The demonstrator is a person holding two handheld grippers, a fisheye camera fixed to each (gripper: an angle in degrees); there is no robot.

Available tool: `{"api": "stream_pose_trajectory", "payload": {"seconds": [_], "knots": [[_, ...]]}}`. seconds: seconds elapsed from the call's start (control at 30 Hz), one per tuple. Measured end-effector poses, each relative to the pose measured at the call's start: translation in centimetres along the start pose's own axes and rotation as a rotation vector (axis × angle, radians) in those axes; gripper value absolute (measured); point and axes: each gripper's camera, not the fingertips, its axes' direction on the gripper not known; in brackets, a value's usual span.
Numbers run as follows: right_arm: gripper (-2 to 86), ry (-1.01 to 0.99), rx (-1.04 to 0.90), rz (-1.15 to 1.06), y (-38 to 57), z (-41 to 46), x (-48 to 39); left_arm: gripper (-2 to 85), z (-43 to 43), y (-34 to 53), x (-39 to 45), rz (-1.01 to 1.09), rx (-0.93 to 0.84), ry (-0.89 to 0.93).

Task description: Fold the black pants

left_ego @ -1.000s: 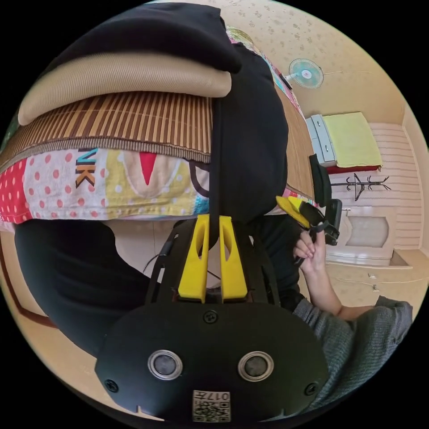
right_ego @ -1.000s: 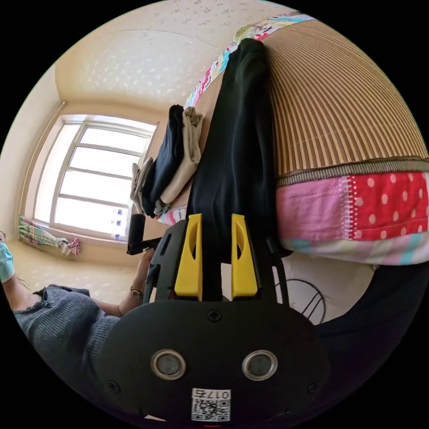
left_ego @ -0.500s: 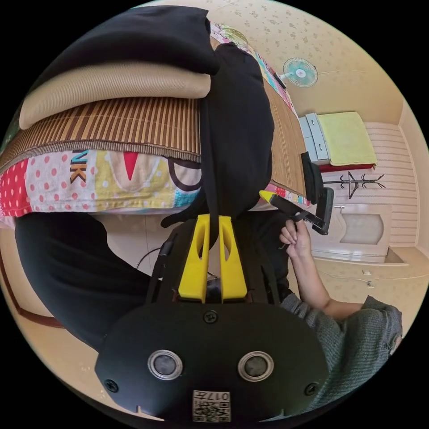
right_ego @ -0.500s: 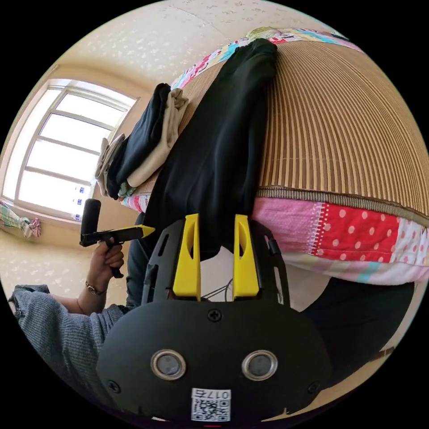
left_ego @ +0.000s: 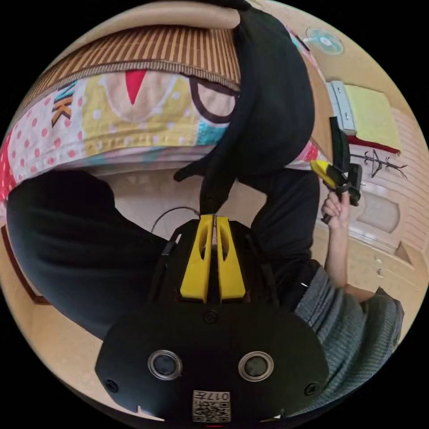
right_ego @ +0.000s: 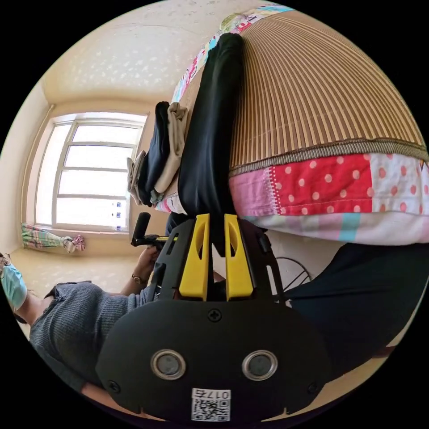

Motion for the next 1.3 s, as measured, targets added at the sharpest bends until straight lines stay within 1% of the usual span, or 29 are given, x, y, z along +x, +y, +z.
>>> {"api": "stream_pose_trajectory", "payload": {"seconds": [0.03,0.1,0.17,0.2,0.23,0.27,0.3,0.37,0.4,0.43,0.47,0.53,0.57,0.6,0.73,0.8,0.83,0.87,0.9,0.97,1.0,1.03,1.07,1.13,1.2,1.3], "knots": [[6.6,0.000,0.006,0.004,0.0,0.3,0.0,0.1,0.6,0.2,0.2,-0.009,-0.005,-0.016],[8.6,0.057,0.042,0.008,-0.1,1.0,-0.8,0.8,0.1,0.8,0.8,0.007,0.075,0.059],[9.8,0.137,0.074,-0.026,-0.4,1.2,-2.0,3.8,-2.3,1.5,1.8,0.055,0.252,0.126],[10.3,0.193,0.084,-0.053,-0.9,1.4,-2.9,4.5,-2.9,1.6,2.0,0.067,0.295,0.127],[10.6,0.221,0.088,-0.063,-1.1,1.5,-3.2,6.1,-4.3,1.5,2.6,0.093,0.377,0.113],[10.8,0.260,0.083,-0.069,-1.8,1.9,-3.7,7.2,-5.5,1.1,3.2,0.119,0.441,0.075],[10.8,0.280,0.051,-0.054,-2.7,2.5,-3.8,7.7,-5.9,0.7,3.5,0.128,0.460,0.050],[9.7,0.324,0.002,-0.033,-3.8,3.3,-4.0,10.0,-6.0,-1.7,4.1,0.129,0.444,-0.037],[8.1,0.390,-0.035,-0.044,-4.3,3.5,-4.4,10.3,-5.7,-2.5,4.1,0.128,0.419,-0.053],[6.9,0.397,-0.057,-0.074,-4.4,3.6,-4.7,10.3,-4.6,-4.0,4.1,0.111,0.350,-0.082],[4.7,0.331,-0.075,-0.156,-4.3,3.2,-5.2,9.9,-4.1,-4.5,4.1,0.097,0.342,-0.097],[3.2,0.300,-0.063,-0.177,-3.5,2.3,-5.1,6.8,-3.9,-4.0,4.6,0.102,0.347,-0.114],[2.6,0.278,-0.063,-0.166,-2.9,1.6,-4.5,5.0,-3.5,-3.6,5.3,0.164,0.320,-0.071],[2.1,0.248,-0.056,-0.144,-2.1,0.7,-3.9,4.1,-3.2,-3.3,5.5,0.178,0.310,-0.054],[1.9,0.214,-0.029,-0.114,0.8,-2.4,-2.1,3.7,-0.9,-0.5,6.7,0.297,0.207,0.084],[2.5,0.234,-0.047,-0.106,2.0,-3.3,-1.0,3.8,0.1,0.3,6.6,0.288,0.172,0.115],[2.7,0.244,-0.034,-0.099,2.1,-3.6,-0.8,3.8,0.2,0.8,6.0,0.253,0.191,0.118],[4.1,0.243,0.008,-0.085,2.3,-4.6,-0.4,5.5,-0.3,1.3,5.4,0.223,0.249,0.131],[6.1,0.207,0.056,-0.080,2.3,-5.7,-0.1,6.3,-0.8,1.5,5.0,0.208,0.287,0.147],[9.5,0.127,0.132,-0.087,1.8,-7.2,0.1,9.1,-2.9,1.4,3.8,0.179,0.406,0.244],[10.7,0.093,0.176,-0.107,1.3,-7.8,0.2,9.6,-3.4,1.0,3.7,0.182,0.421,0.261],[11.0,0.084,0.191,-0.109,1.0,-7.9,0.2,10.9,-4.2,0.1,3.7,0.195,0.440,0.263],[11.7,0.075,0.200,-0.108,0.2,-7.8,0.4,12.4,-4.6,-0.9,4.0,0.199,0.453,0.226],[12.4,0.087,0.181,-0.109,-1.1,-6.8,0.6,13.3,-4.8,-2.3,4.5,0.202,0.458,0.178],[11.8,0.131,0.117,-0.093,-2.0,-4.7,0.9,12.2,-4.3,-3.5,5.0,0.219,0.447,0.169],[8.8,0.078,0.074,-0.077,-0.9,-2.9,1.3,8.3,-3.6,-3.5,5.1,0.171,0.441,0.101]]}}
